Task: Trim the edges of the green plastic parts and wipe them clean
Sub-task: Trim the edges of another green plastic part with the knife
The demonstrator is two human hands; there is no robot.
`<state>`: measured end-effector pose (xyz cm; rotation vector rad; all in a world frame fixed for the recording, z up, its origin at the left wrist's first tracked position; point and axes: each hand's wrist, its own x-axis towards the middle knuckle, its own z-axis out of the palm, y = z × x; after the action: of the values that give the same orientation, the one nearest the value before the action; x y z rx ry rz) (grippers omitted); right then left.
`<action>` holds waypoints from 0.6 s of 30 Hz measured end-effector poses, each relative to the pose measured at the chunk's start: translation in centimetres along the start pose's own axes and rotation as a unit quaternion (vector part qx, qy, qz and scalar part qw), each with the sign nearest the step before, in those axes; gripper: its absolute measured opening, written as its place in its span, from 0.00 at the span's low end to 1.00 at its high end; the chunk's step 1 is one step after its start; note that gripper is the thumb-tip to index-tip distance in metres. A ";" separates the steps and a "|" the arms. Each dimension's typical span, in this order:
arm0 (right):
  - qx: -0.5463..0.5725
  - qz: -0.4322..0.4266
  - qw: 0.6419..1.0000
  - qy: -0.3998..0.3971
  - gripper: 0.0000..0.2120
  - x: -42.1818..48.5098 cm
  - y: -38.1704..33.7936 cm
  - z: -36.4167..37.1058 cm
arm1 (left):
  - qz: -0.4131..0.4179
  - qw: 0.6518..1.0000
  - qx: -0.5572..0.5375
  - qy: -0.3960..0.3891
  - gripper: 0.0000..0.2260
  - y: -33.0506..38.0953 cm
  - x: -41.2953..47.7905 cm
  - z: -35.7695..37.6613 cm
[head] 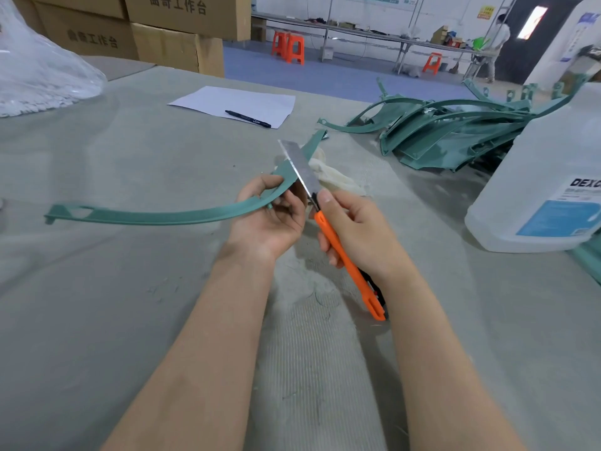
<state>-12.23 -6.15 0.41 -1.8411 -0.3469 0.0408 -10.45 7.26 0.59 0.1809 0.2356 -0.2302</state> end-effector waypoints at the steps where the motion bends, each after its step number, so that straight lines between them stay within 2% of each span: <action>1: -0.007 -0.003 1.000 -0.011 0.15 0.0 0.0 0.2 | 0.010 1.000 -0.001 0.016 0.03 0.0 0.2 0.0; 5: -0.015 -0.005 0.999 -0.029 0.15 0.0 0.1 0.5 | 0.030 0.999 -0.003 0.042 0.06 -0.1 0.5 0.0; 12: 0.021 0.003 0.998 0.057 0.15 0.3 0.5 -0.4 | -0.025 0.999 -0.006 -0.020 0.03 -0.1 -0.1 -0.1; 18: 0.013 0.001 0.998 0.058 0.15 0.3 0.5 -0.4 | -0.025 1.000 -0.008 -0.017 0.06 -0.1 -0.1 -0.1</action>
<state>-11.77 -6.56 0.06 -1.8090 -0.2621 -0.0611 -10.55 7.21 0.51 0.1542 0.2080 -0.2804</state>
